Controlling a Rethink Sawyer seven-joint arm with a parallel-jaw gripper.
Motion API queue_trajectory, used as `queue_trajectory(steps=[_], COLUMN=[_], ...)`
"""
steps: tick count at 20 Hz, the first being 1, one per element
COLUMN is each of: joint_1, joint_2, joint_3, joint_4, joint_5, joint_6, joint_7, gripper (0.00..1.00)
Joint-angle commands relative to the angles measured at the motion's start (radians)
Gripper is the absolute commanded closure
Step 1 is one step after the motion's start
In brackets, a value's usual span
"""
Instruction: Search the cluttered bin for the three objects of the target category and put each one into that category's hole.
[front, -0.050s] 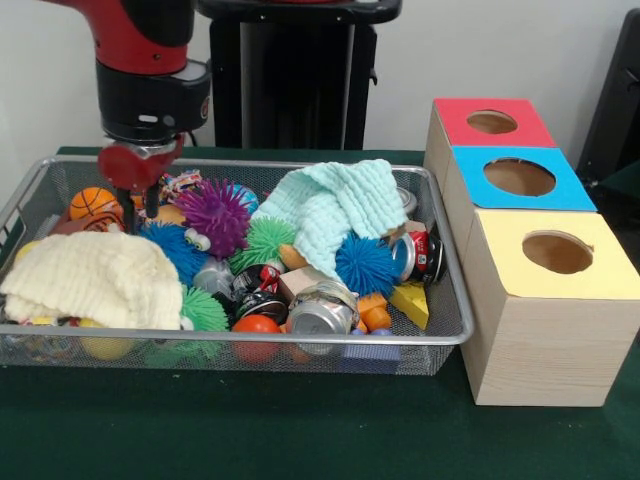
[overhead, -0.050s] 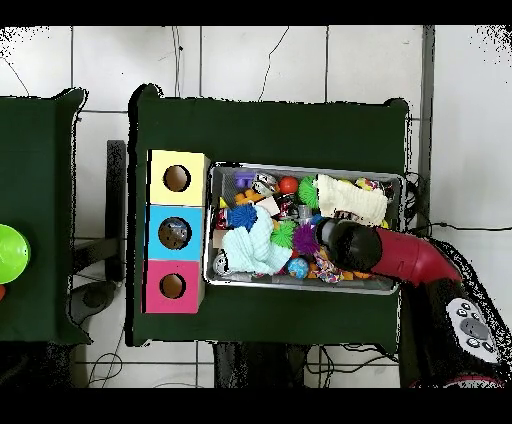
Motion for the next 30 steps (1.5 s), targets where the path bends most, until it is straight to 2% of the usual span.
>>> queue_trajectory(steps=[1, 3, 7, 11, 17, 21, 24, 26, 27, 30], joint_1=[0.089, 0.119, 0.141, 0.193, 0.279, 0.297, 0.294, 0.363, 0.415, 0.470], joint_2=[0.004, 0.015, 0.033, 0.042, 0.040, 0.052, 0.045, 0.073, 0.100, 0.125], joint_3=[0.040, 0.044, 0.086, 0.092, 0.051, 0.016, 0.011, -0.053, -0.109, -0.194], joint_4=[0.023, 0.028, 0.049, 0.056, 0.048, 0.066, 0.111, 0.092, 0.063, 0.036], joint_5=[0.127, 0.178, 0.291, 0.404, 0.545, 0.570, 0.586, 0.591, 0.588, 0.569], joint_6=[0.065, 0.043, -0.025, -0.063, -0.056, -0.076, -0.094, -0.123, -0.120, -0.082], joint_7=[0.088, 0.132, 0.159, 0.197, 0.227, 0.182, 0.150, 0.189, 0.214, 0.192], gripper=[0.00, 0.00, 0.00, 0.00, 0.00, 0.00, 0.00, 0.00, 0.00, 0.00])
